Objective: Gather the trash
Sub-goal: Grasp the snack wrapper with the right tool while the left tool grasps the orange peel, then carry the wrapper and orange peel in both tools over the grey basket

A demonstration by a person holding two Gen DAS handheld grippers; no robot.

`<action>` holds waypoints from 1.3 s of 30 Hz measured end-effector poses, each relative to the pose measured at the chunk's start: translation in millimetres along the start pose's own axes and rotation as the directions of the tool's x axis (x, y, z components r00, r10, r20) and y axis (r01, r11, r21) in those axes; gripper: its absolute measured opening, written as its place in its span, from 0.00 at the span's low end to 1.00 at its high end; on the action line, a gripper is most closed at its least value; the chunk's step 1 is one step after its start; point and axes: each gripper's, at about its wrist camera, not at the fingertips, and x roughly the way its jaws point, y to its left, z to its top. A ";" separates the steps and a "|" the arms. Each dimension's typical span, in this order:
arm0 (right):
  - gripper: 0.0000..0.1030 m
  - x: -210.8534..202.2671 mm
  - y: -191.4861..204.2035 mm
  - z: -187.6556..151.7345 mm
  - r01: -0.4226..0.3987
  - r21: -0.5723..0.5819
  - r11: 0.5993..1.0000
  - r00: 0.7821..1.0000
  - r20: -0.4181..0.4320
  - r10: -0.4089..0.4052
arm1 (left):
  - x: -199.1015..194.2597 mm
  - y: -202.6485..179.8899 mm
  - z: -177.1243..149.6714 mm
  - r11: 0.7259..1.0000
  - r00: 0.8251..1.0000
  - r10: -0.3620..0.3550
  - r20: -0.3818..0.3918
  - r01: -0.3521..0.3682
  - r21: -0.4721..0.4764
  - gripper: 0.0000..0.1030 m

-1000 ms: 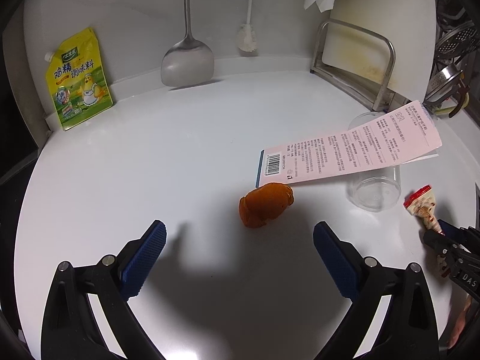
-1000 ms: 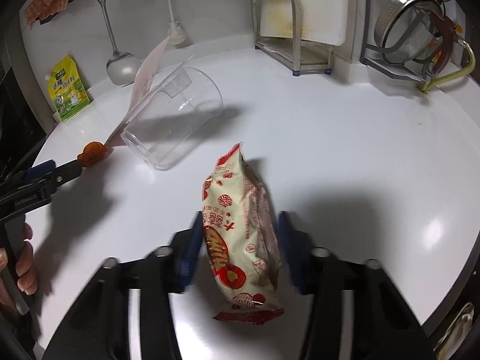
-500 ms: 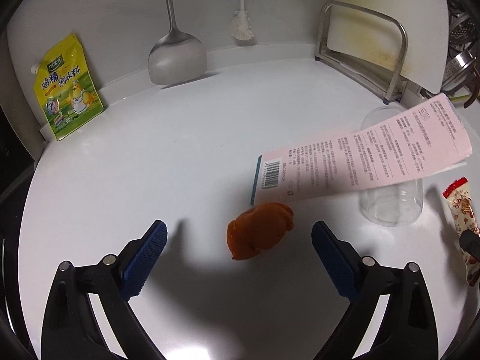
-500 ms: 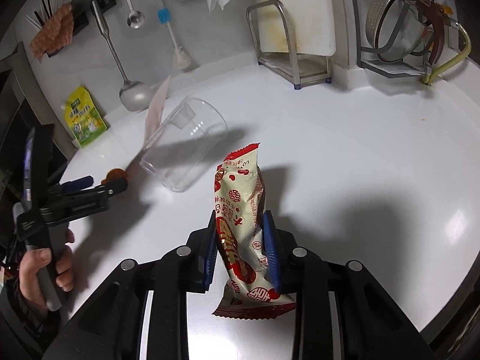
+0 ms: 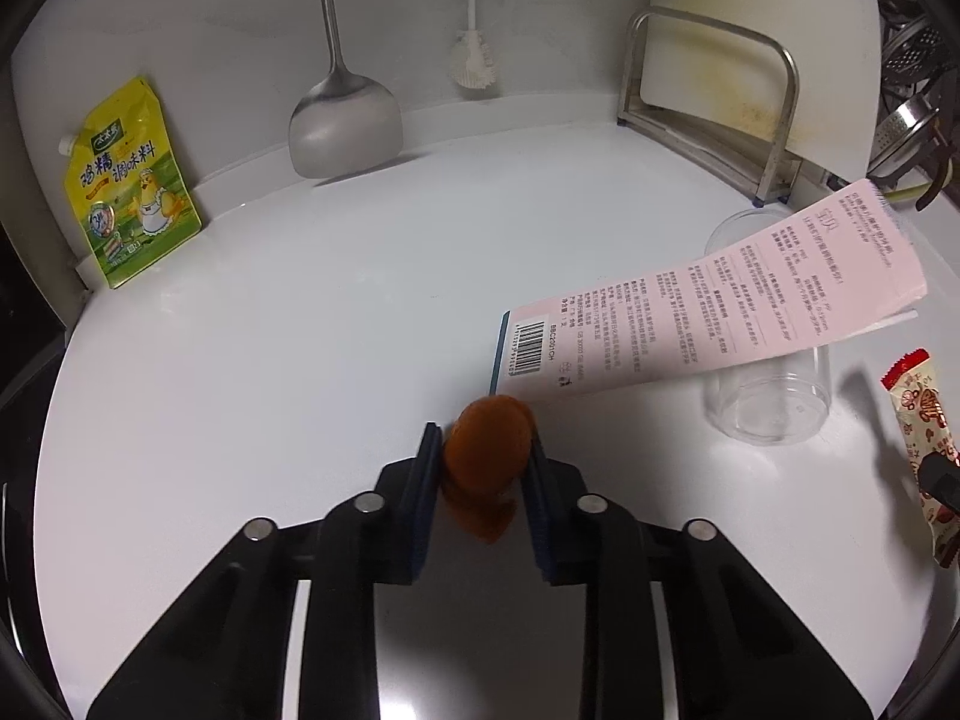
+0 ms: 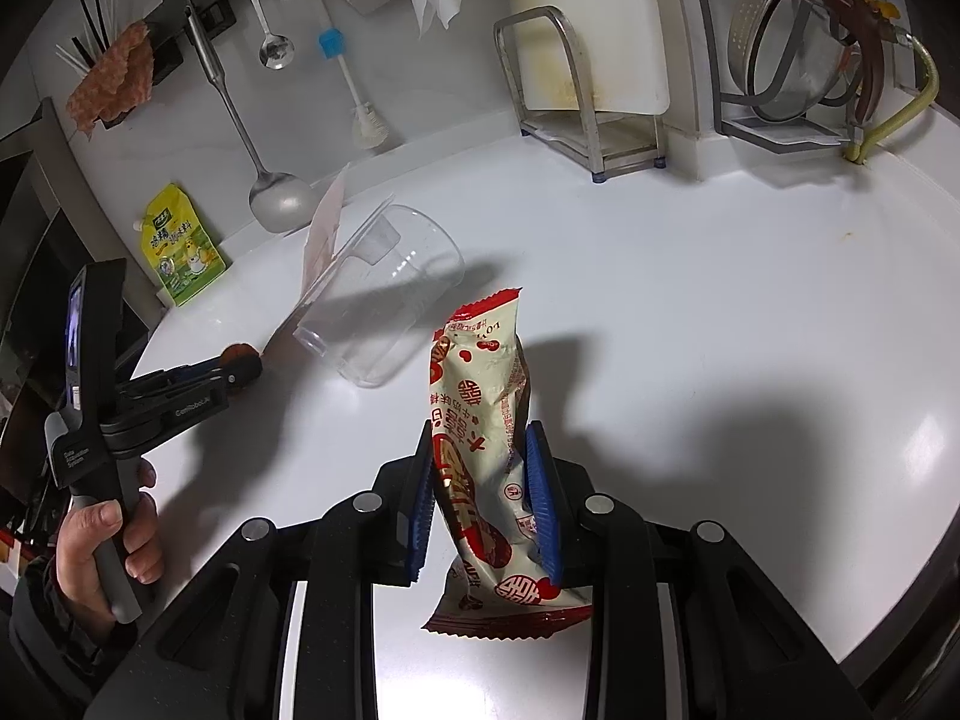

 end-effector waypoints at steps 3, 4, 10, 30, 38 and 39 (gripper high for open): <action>0.27 -4.1 1.7 -4.1 -0.009 0.004 1.000 1.000 0.010 0.009 | -11.8 2.3 -10.5 1.000 1.000 -0.013 0.014 0.013 -0.005 0.22; 0.27 -5.6 2.5 -5.4 -0.012 0.006 1.000 1.000 0.014 0.012 | -15.7 2.8 -13.1 1.000 1.000 -0.018 0.020 0.018 -0.008 0.22; 0.27 -28.4 7.5 -23.2 -0.024 0.010 1.000 0.998 0.053 0.024 | -61.1 4.6 -37.6 1.000 0.993 0.002 0.115 -0.001 -0.009 0.20; 0.27 -126.0 69.0 -146.0 -0.017 0.005 1.000 0.994 0.104 0.016 | -204.3 -31.9 -158.2 0.993 0.973 -0.085 0.216 0.065 0.098 0.20; 0.27 -152.7 72.7 -188.7 0.012 0.064 0.998 0.993 0.114 -0.019 | -222.0 -37.2 -192.3 0.992 0.970 -0.101 0.222 0.081 0.101 0.20; 0.27 -154.7 73.1 -192.3 0.015 0.070 0.997 0.993 0.113 -0.023 | -221.8 -37.2 -195.6 0.991 0.971 -0.110 0.212 0.090 0.100 0.20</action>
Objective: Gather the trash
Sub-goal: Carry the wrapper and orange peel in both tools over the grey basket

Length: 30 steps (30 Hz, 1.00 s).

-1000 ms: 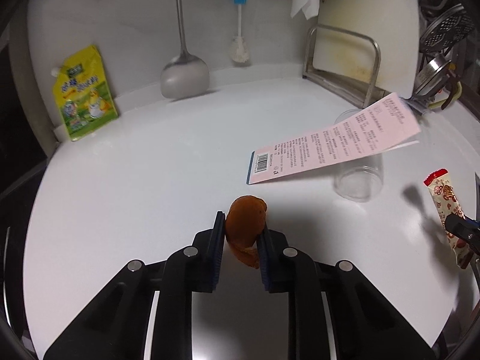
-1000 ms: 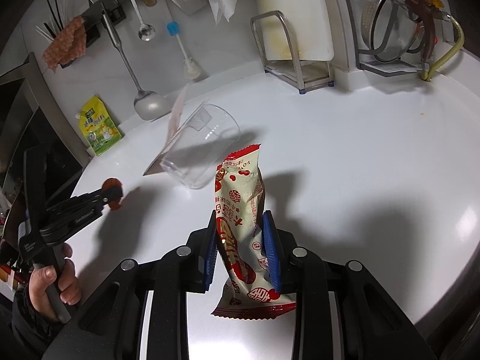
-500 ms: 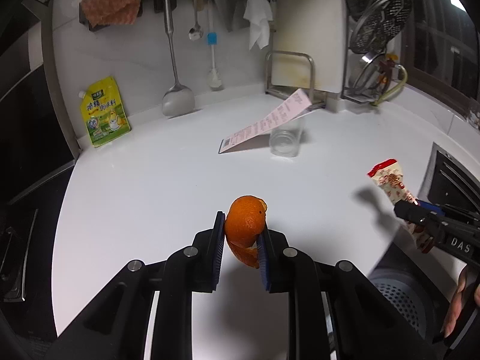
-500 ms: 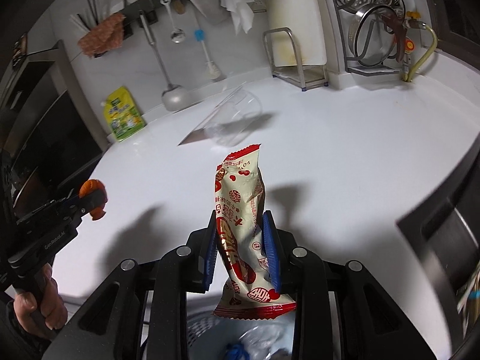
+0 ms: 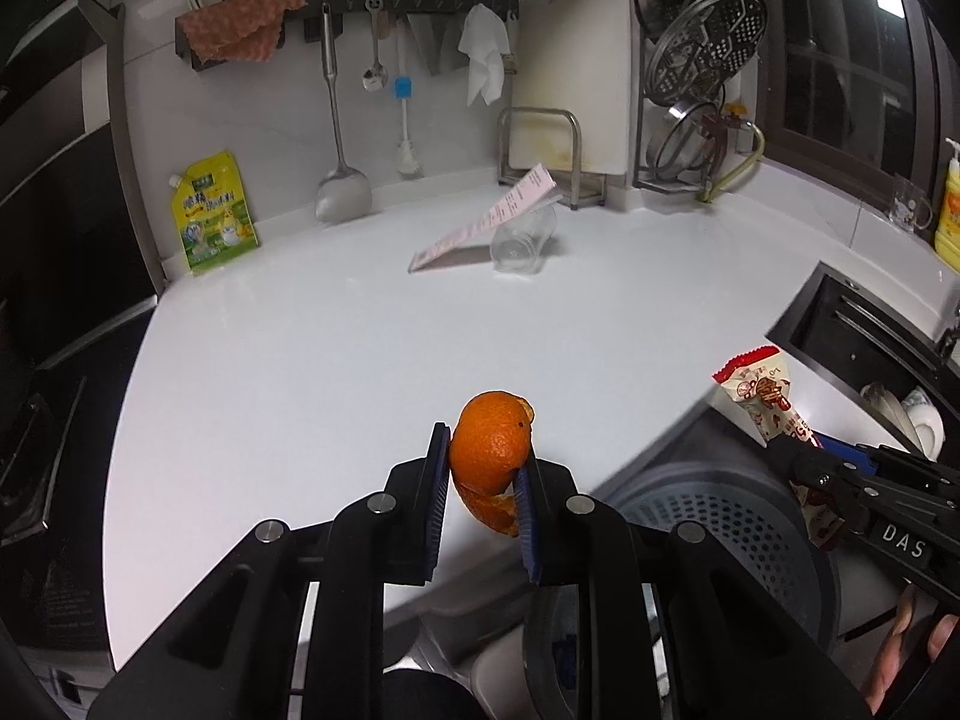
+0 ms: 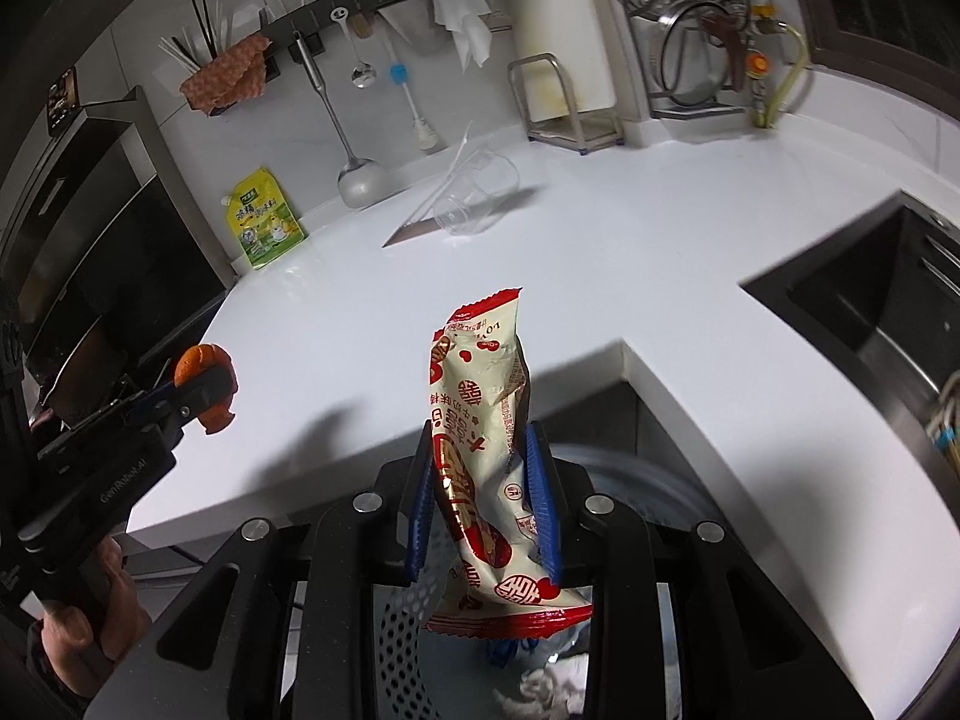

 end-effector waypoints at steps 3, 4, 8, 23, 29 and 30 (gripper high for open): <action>0.27 -10.8 0.7 -13.8 0.018 0.008 1.000 1.000 0.005 -0.018 | -3.8 -3.1 -13.4 1.000 1.000 -0.024 -0.017 0.024 -0.004 0.20; 0.27 -13.1 1.0 -17.2 0.027 0.005 1.000 1.000 0.007 -0.027 | -4.9 -4.7 -17.6 1.000 1.000 -0.024 -0.020 0.024 0.000 0.20; 0.27 -15.8 -1.4 -35.3 0.050 0.011 0.999 0.999 -0.011 -0.049 | -6.4 -10.3 -31.4 0.999 0.998 -0.052 -0.044 0.051 -0.005 0.20; 0.27 -23.1 -20.6 -86.1 0.087 0.043 0.995 0.994 -0.077 -0.083 | 0.3 -49.6 -65.7 0.993 0.988 -0.113 -0.107 0.116 0.020 0.20; 0.27 -21.7 -28.6 -92.3 0.095 0.060 0.994 0.992 -0.092 -0.089 | 8.5 -61.1 -73.7 0.991 0.983 -0.122 -0.137 0.127 0.034 0.20; 0.27 -21.7 -29.4 -93.4 0.096 0.063 0.993 0.992 -0.092 -0.090 | 9.5 -62.4 -74.8 0.991 0.983 -0.121 -0.139 0.127 0.036 0.20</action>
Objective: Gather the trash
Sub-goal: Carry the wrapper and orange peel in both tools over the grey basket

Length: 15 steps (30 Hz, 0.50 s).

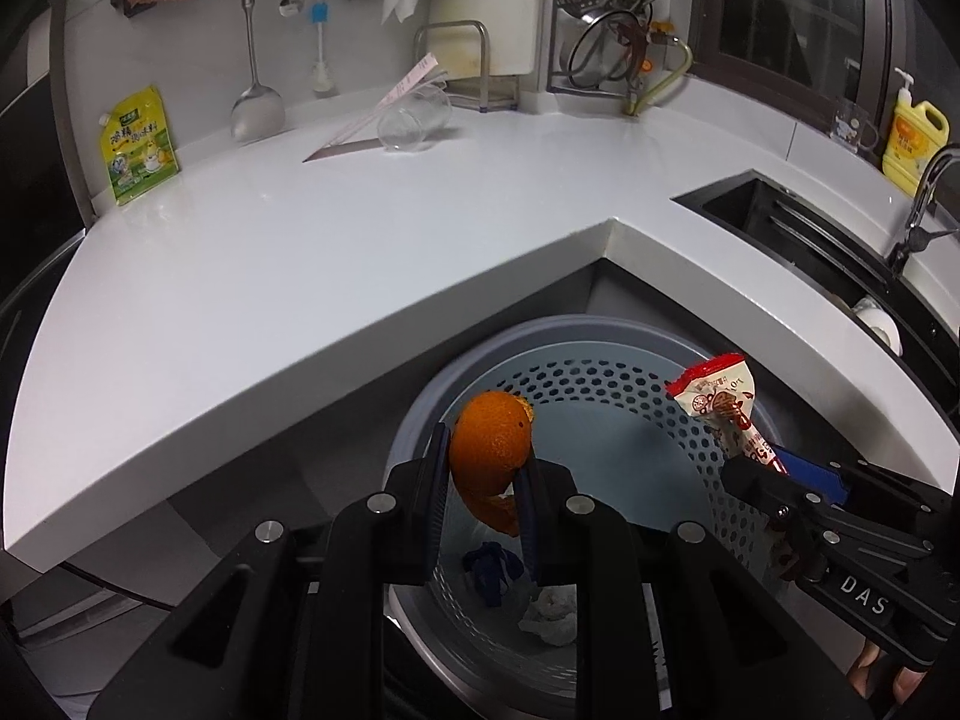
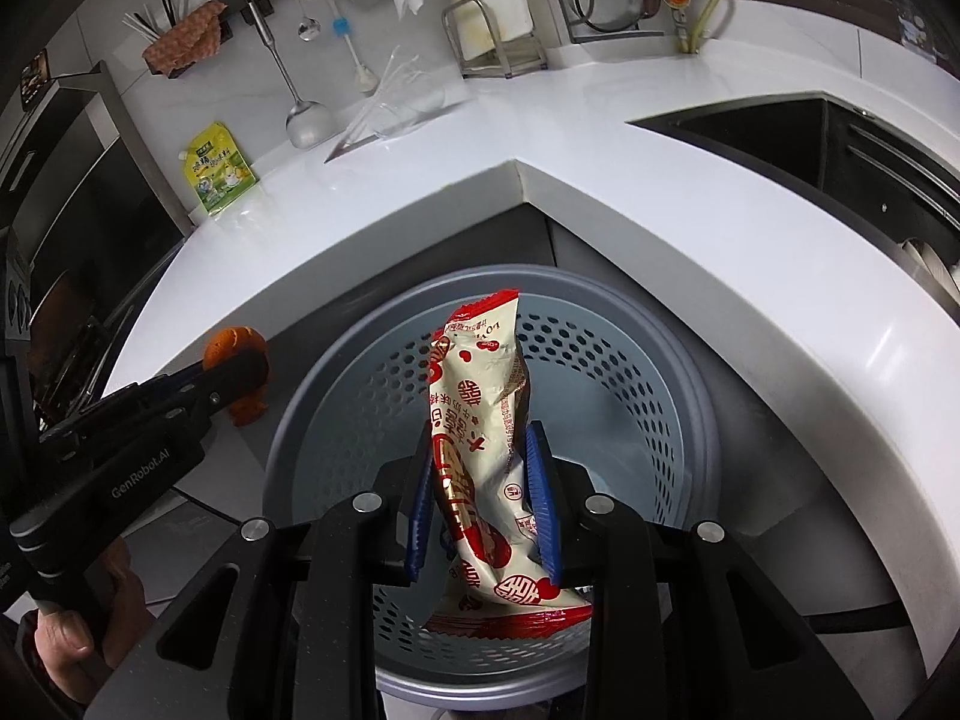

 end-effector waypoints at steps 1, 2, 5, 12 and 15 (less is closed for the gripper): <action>0.27 -0.1 -0.5 -0.6 -0.001 0.002 1.000 1.000 -0.001 0.001 | 1.2 -0.5 -0.9 1.000 1.000 0.000 -0.003 0.000 0.001 0.20; 0.27 0.1 -0.7 -0.9 -0.002 0.001 1.000 1.000 -0.002 0.002 | 3.2 -1.4 -1.9 1.000 1.000 -0.002 -0.008 0.002 0.002 0.20; 0.27 1.8 -2.1 -3.0 0.005 0.003 1.000 1.000 -0.009 -0.005 | 8.3 -3.0 -4.4 1.000 1.000 -0.004 -0.023 0.004 0.002 0.20; 0.27 12.4 -8.6 -7.3 0.007 0.026 1.000 0.999 -0.038 -0.006 | 19.6 -8.9 -8.3 1.000 0.998 -0.016 -0.054 0.016 0.008 0.20; 0.27 15.5 -8.3 -7.8 0.011 0.021 1.000 0.999 -0.045 -0.010 | 23.8 -12.0 -10.3 1.000 0.998 -0.017 -0.067 0.019 0.017 0.21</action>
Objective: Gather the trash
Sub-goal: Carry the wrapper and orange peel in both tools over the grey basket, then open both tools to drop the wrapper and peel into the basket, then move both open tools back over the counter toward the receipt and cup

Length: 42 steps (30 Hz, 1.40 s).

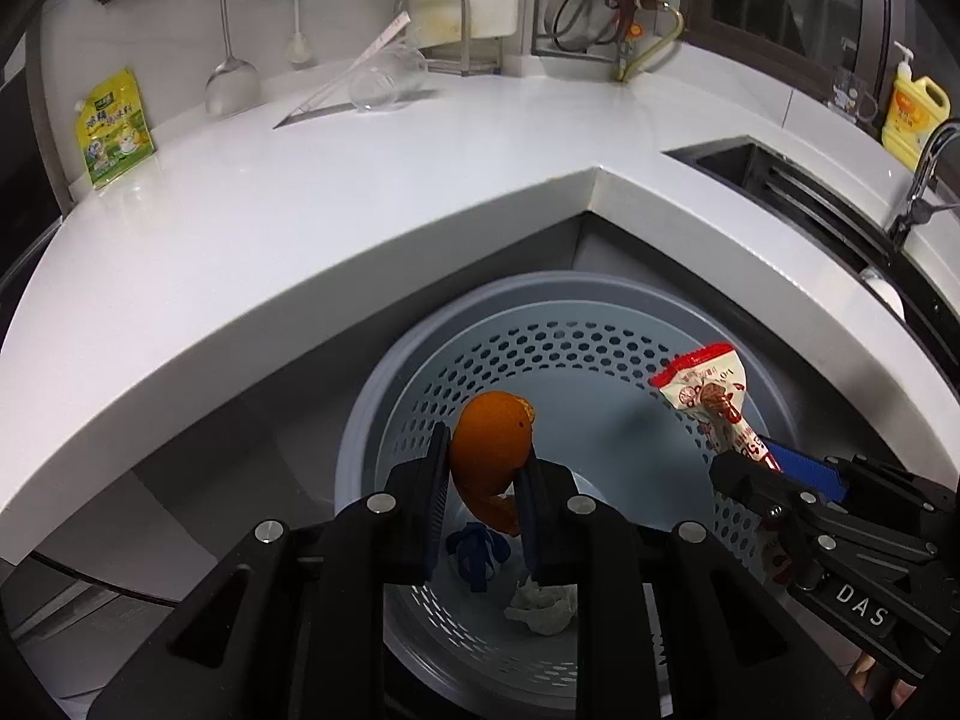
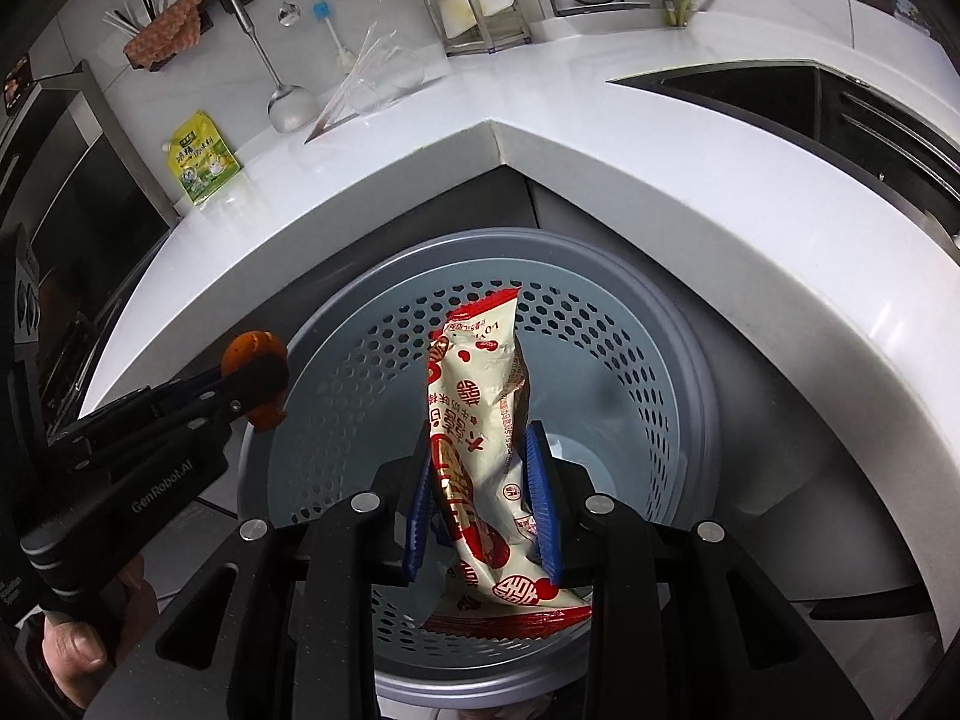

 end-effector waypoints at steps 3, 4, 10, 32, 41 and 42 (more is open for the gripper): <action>0.27 2.5 -2.0 -0.1 0.002 0.006 1.000 1.000 -0.006 -0.002 | 2.2 -0.1 -1.0 1.000 1.000 -0.003 -0.009 0.003 0.000 0.22; 0.28 2.7 -2.5 0.2 0.002 0.007 1.000 1.000 -0.007 -0.002 | 2.7 0.0 -1.4 1.000 1.000 -0.003 -0.010 0.003 -0.001 0.22; 0.37 3.8 -4.1 0.8 0.005 0.008 1.000 1.000 -0.006 -0.005 | 5.8 1.8 -3.7 1.000 1.000 -0.002 -0.024 0.002 -0.002 0.27; 0.67 -13.9 -0.4 4.8 0.018 -0.009 1.000 0.998 0.068 -0.017 | -16.8 21.7 -2.8 0.998 0.996 0.039 0.078 -0.035 -0.058 0.92; 0.76 -23.9 14.1 13.0 0.020 -0.062 0.998 0.991 0.133 -0.012 | -38.7 40.0 7.9 0.992 0.978 0.109 0.177 -0.097 -0.077 0.94; 0.76 -23.9 14.8 14.6 0.021 -0.062 0.998 0.991 0.136 -0.013 | -40.4 42.3 9.6 0.992 0.978 0.109 0.180 -0.096 -0.079 0.94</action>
